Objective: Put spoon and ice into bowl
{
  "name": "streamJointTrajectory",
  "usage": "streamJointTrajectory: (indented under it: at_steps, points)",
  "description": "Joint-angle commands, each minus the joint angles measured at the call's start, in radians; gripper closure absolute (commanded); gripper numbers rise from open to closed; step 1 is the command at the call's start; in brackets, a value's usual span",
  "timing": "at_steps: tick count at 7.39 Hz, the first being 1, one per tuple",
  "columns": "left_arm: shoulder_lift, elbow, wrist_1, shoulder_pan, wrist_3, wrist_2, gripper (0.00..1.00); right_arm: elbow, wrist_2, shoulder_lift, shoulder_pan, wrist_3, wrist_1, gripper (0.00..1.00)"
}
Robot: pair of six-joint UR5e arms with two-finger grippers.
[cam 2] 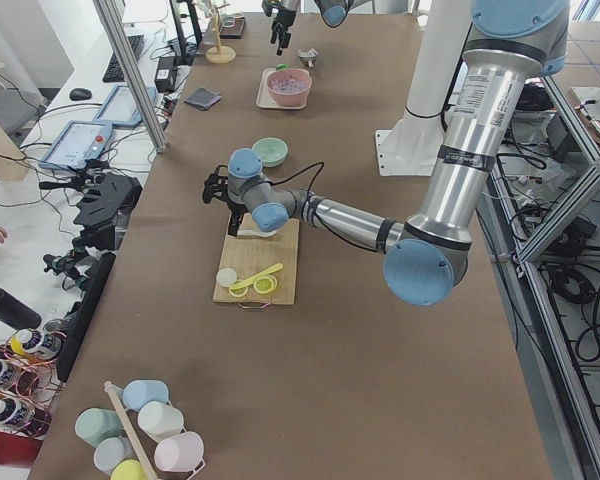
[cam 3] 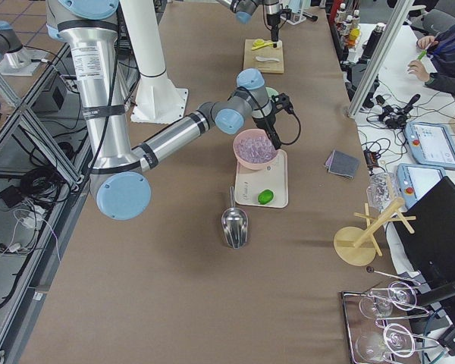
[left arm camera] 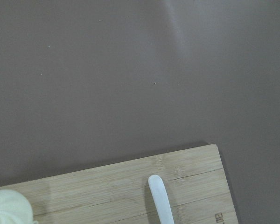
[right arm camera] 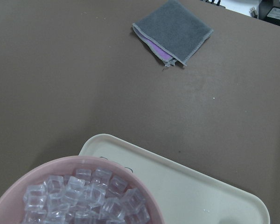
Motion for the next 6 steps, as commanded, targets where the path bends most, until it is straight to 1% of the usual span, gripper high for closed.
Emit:
streamJointTrajectory:
  at_steps: [1, 3, 4, 5, 6]
  points:
    - [-0.009, 0.033, 0.0, 0.084, -0.037, 0.133, 0.03, 0.014, -0.102, 0.016, -0.08, 0.048, -0.051, 0.0]
    - [-0.001, 0.034, -0.001, 0.097, -0.024, 0.152, 0.17, 0.013, -0.106, 0.018, -0.087, 0.046, -0.051, 0.0]
    - [0.002, 0.033, -0.001, 0.1, -0.023, 0.154, 0.27, 0.013, -0.106, 0.018, -0.087, 0.046, -0.051, 0.0]
    - [0.002, 0.031, -0.001, 0.112, -0.023, 0.154, 0.38, 0.013, -0.106, 0.018, -0.09, 0.046, -0.051, 0.0]
    - [0.002, 0.031, -0.001, 0.121, -0.023, 0.154, 0.47, 0.013, -0.106, 0.016, -0.09, 0.048, -0.051, 0.0]
